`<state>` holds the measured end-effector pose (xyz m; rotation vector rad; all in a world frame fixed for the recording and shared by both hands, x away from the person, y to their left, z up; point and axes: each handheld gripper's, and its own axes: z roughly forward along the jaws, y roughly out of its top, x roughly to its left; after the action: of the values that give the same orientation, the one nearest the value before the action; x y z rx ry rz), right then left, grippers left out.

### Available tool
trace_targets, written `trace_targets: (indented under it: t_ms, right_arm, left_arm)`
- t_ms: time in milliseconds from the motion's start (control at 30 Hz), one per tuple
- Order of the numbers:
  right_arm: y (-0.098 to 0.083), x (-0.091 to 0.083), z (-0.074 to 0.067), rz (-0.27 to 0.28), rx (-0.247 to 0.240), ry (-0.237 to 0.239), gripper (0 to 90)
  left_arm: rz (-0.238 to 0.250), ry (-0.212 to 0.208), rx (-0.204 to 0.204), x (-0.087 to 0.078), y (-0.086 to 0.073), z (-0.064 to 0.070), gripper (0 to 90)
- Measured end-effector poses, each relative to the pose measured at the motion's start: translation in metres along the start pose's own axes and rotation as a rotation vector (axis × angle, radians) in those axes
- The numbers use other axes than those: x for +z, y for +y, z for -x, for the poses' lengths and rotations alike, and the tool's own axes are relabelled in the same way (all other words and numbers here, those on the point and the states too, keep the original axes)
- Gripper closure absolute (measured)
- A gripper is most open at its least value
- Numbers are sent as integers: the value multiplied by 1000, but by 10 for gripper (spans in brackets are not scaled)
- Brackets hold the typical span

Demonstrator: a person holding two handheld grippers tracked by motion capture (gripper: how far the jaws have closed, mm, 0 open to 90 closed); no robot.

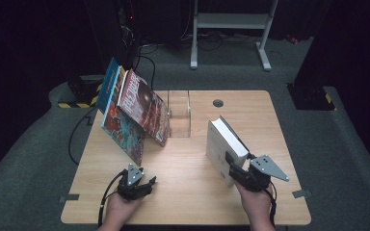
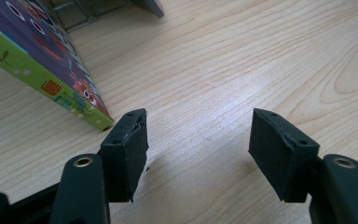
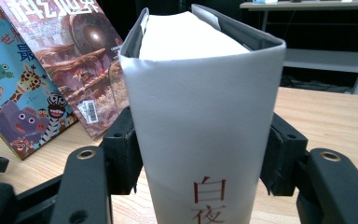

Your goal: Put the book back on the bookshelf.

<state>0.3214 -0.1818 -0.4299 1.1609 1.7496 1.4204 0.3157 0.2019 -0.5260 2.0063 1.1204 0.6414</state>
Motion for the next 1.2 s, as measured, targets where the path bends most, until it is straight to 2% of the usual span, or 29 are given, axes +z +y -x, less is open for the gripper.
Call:
trace_targets:
  t_ms: [100,200,300,400,467,733,967,1100,1200]
  right_arm:
    - [2,2,0,-26,4,6,419]
    - [4,3,-2,-43,8,-18,416]
    - [5,3,-4,-44,-2,-30,449]
    - [6,3,-5,-47,10,-33,453]
    - [6,3,-6,-43,-2,-41,458]
    - [5,3,-5,-34,3,-38,469]
    - [7,4,-11,-52,11,-58,493]
    - [7,5,-17,-53,3,-87,513]
    - [8,6,-20,-58,19,-107,511]
  left_arm:
    - [0,-3,-3,0,0,0,373]
    - [1,-4,-5,0,0,0,373]
    - [-3,-7,-12,1,0,0,375]
    - [-6,-8,-12,1,0,-1,377]
    - [-10,-15,-14,1,1,-1,378]
    - [-22,-50,-17,3,1,-3,383]
    - [-49,-90,39,5,2,0,378]
    - [-57,-108,31,5,2,-1,365]
    - [-60,-120,24,5,2,-2,356]
